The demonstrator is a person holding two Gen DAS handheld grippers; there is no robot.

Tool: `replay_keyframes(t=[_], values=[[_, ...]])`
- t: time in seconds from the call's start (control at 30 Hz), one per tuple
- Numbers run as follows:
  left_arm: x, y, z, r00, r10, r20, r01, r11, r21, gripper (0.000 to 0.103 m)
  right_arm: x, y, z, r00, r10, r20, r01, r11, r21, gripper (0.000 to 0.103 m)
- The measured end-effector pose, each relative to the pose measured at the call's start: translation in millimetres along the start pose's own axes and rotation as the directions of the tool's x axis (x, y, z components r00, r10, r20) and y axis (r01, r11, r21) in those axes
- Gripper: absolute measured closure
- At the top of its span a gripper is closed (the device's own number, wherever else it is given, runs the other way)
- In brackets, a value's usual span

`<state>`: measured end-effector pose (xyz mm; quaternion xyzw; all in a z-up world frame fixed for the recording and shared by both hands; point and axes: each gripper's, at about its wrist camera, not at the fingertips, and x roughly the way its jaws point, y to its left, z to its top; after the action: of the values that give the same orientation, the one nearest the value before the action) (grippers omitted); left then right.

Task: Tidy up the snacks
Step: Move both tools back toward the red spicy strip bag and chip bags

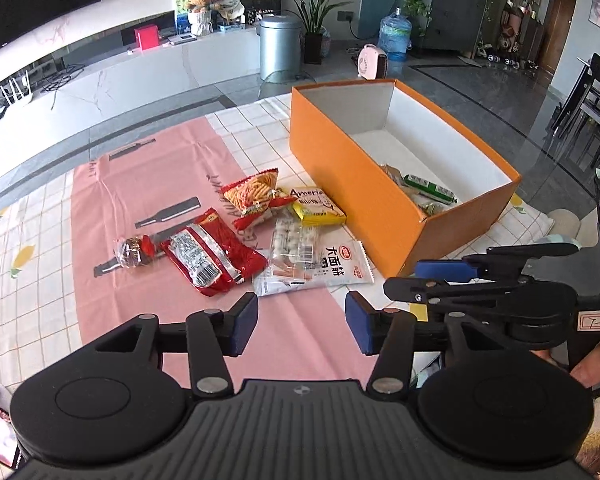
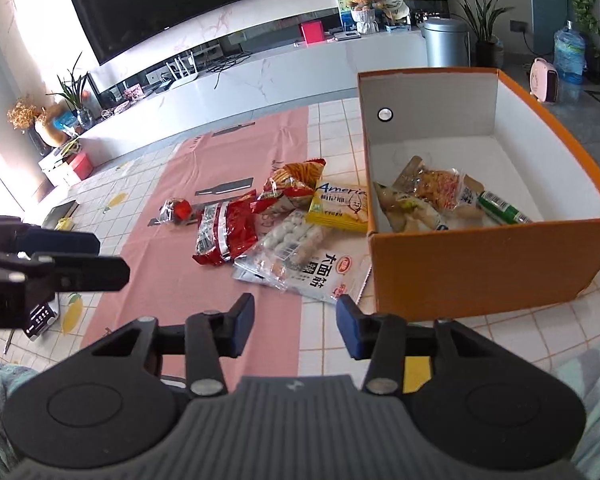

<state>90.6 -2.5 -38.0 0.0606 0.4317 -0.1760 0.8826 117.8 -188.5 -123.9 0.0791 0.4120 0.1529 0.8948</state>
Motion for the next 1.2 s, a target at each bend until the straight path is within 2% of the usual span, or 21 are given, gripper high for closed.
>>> replay_keyframes(t=[0.17,0.3,0.43,0.5,0.57,0.63,0.7,0.87,0.93,1.0,1.2], values=[[22.1,6.6,0.6,0.999,-0.028,-0.016,0.027,1.0,-0.01,0.043,17.8,1.7,2.3,1.0,0.011,-0.01,-0.011,1.0,0.004,0.088],[40.6,16.1,6.8,0.998,-0.04,-0.056,0.04,0.999,-0.004,0.044,34.5,0.7,6.3,1.0,0.02,-0.023,-0.019,0.999,0.038,0.087],[54.7,29.3,11.2,0.996,-0.008,-0.092,0.01,1.0,0.027,0.045,51.6,7.3,10.4,0.999,0.025,-0.039,-0.023,0.998,0.06,0.084],[59.8,39.0,13.3,0.995,0.027,-0.1,-0.025,0.999,0.025,0.045,60.0,13.6,12.8,0.999,0.013,-0.045,-0.01,0.998,0.07,0.067],[64.2,50.4,14.7,0.994,0.058,-0.096,-0.059,0.998,-0.003,0.045,68.5,18.3,16.9,0.999,0.0,-0.041,0.003,0.996,0.088,0.062],[68.6,62.5,15.0,0.994,0.059,-0.095,-0.064,0.997,-0.052,0.045,76.6,23.7,22.1,0.999,-0.01,-0.036,0.014,0.995,0.1,0.061],[73.7,73.3,15.5,0.994,0.06,-0.092,-0.069,0.993,-0.1,0.044,86.3,28.5,27.5,0.998,-0.044,-0.039,0.048,0.993,0.11,0.049],[89.6,94.1,15.7,0.992,0.07,-0.102,-0.088,0.977,-0.192,0.039,114.8,29.7,36.3,0.993,-0.091,-0.078,0.102,0.984,0.149,0.041],[97.1,101.5,16.4,0.993,0.053,-0.103,-0.077,0.968,-0.24,0.035,124.1,27.0,36.9,0.991,-0.097,-0.093,0.111,0.98,0.168,0.041],[104.1,105.7,16.4,0.994,0.047,-0.099,-0.073,0.958,-0.279,0.025,132.4,24.5,37.6,0.989,-0.106,-0.105,0.123,0.976,0.179,0.041],[126.2,109.8,19.5,0.994,0.032,-0.105,-0.069,0.927,-0.37,0.02,145.8,22.6,46.0,0.985,-0.14,-0.099,0.155,0.973,0.171,0.039]])
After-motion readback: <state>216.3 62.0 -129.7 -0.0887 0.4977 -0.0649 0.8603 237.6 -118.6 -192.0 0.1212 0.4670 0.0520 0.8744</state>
